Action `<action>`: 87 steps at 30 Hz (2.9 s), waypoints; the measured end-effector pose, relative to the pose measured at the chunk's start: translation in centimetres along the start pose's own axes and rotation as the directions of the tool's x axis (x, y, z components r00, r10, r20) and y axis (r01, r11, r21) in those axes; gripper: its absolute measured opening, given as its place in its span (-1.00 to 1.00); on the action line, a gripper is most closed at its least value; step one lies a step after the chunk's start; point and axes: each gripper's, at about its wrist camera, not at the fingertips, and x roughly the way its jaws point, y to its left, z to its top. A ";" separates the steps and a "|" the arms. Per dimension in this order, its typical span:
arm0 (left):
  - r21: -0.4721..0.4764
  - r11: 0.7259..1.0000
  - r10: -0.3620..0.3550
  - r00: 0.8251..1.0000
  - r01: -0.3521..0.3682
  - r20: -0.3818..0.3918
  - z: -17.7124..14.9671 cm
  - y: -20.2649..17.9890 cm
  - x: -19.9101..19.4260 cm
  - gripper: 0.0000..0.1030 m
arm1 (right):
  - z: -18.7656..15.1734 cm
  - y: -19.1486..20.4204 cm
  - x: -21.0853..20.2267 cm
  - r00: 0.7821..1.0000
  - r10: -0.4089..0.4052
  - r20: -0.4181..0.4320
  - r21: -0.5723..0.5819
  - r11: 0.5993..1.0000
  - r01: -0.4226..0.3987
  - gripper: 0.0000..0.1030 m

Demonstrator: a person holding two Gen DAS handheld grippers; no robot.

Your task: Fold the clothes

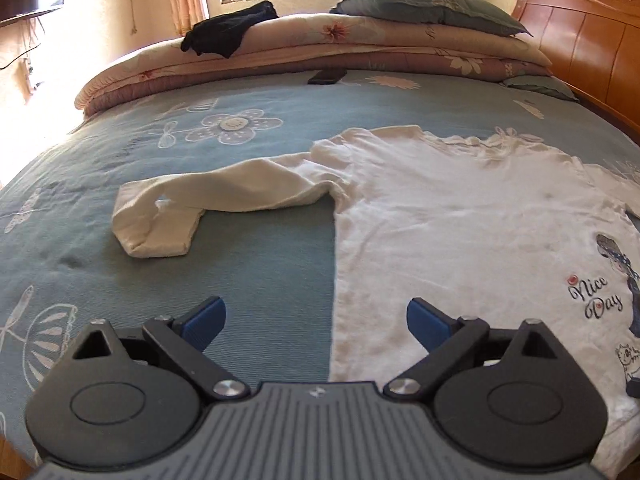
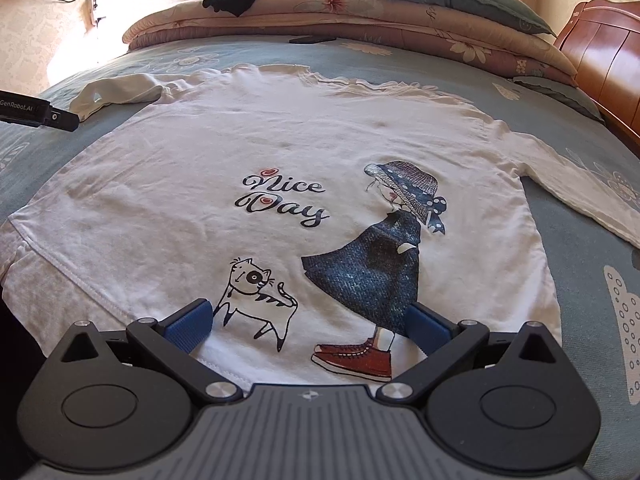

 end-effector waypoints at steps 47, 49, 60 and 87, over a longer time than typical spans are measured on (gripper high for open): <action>-0.248 0.918 0.318 0.948 -0.309 -0.004 4.0 18.6 6.6 -0.73 | 3.9 3.3 3.1 0.999 -0.010 -0.032 -0.010 1.000 0.010 1.00; -0.233 0.925 0.303 0.953 -0.300 -0.023 3.1 18.5 7.0 -0.54 | 3.9 3.3 3.1 0.999 -0.010 -0.032 -0.009 1.000 0.010 1.00; -0.222 0.924 0.303 0.951 -0.310 -0.066 0.7 18.9 8.4 -0.39 | 4.0 3.2 3.2 0.999 -0.011 -0.032 -0.009 1.000 0.011 1.00; 0.300 0.945 -0.152 0.987 0.132 0.046 3.3 -2.4 7.3 -0.63 | 3.8 3.2 3.0 1.000 -0.016 -0.020 -0.003 1.000 0.016 1.00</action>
